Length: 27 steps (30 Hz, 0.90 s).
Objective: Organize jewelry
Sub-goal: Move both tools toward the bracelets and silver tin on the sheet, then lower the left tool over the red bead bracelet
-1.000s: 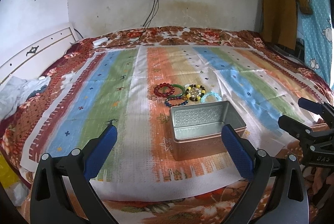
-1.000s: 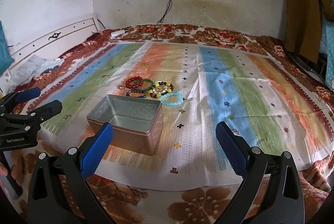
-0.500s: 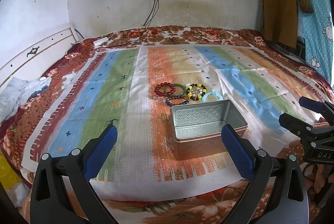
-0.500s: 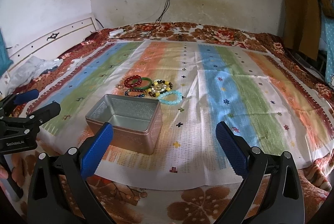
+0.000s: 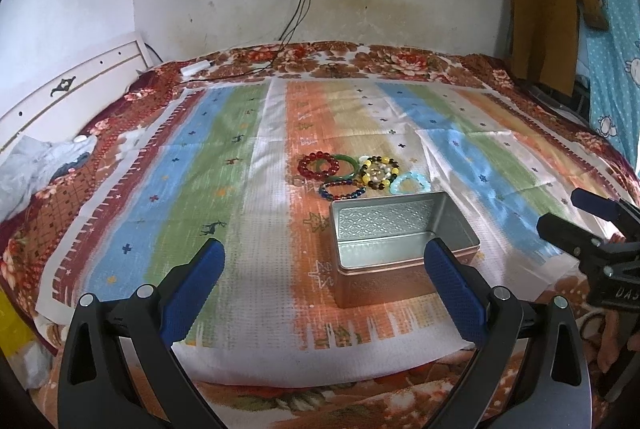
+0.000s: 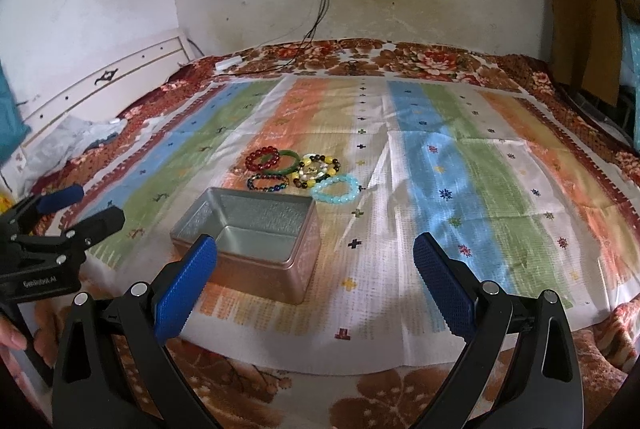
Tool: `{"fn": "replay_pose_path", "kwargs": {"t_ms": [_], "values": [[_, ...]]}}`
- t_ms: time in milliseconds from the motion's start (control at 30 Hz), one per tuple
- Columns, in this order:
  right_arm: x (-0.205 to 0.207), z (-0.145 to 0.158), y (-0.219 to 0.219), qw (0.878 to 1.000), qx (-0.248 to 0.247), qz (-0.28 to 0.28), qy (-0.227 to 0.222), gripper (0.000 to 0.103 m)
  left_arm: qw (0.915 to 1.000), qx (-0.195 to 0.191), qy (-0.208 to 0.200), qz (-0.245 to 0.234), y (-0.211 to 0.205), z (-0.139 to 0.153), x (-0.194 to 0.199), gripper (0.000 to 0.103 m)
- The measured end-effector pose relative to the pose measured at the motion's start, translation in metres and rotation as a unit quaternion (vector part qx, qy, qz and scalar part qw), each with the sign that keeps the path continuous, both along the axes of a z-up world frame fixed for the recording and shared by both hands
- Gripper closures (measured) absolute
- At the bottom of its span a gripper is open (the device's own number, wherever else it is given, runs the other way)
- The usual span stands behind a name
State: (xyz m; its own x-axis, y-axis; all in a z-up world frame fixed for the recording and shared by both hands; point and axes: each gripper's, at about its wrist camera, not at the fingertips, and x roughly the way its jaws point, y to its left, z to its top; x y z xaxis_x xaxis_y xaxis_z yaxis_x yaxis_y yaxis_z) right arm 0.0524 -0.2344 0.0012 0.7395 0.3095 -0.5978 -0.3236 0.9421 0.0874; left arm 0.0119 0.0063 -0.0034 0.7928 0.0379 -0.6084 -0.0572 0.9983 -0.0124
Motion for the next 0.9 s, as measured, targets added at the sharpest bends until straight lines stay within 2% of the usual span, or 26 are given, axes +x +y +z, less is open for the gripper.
{"fn": "replay_pose_path", "kwargs": {"t_ms": [500,900], "values": [[0.034,0.005,0.002,1.000,0.001,-0.008,0.004,0.003,0.9999,0.012,0.001,0.003,0.002,0.010,0.038,0.005],[0.064,0.009,0.009,1.000,-0.013,-0.011,-0.003,0.003,0.9999,0.002,0.011,0.008,0.007,0.012,0.066,0.005]]}}
